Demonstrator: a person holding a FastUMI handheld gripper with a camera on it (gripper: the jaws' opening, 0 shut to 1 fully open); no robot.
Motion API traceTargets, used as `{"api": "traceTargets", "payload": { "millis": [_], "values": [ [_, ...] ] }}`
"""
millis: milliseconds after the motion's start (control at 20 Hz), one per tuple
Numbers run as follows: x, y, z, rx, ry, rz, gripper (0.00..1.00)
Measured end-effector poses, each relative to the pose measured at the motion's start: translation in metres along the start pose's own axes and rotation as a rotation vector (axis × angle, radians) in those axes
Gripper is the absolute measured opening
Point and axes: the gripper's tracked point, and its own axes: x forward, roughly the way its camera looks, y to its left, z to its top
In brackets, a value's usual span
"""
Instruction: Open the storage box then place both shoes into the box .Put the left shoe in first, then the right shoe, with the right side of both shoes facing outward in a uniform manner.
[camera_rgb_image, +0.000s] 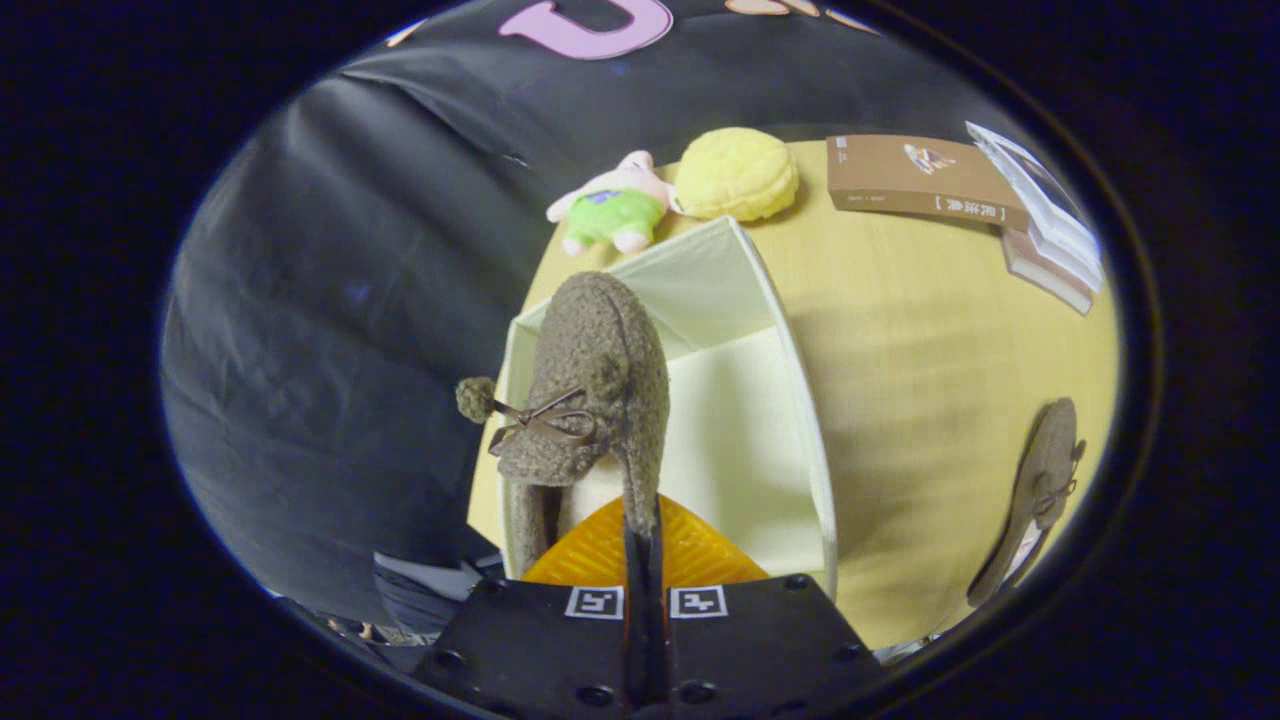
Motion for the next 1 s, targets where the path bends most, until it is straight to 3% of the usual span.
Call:
{"api": "traceTargets", "payload": {
  "millis": [450,600,700,1000],
  "values": [
    [0.066,0.006,-0.029,-0.080,0.090,-0.119,0.04],
    [0.072,0.010,-0.030,-0.090,0.090,-0.096,0.07],
    [0.069,0.015,-0.027,-0.084,0.077,-0.060,0.18],
    [0.025,0.050,-0.012,-0.016,0.035,0.135,0.63]
  ]
}}
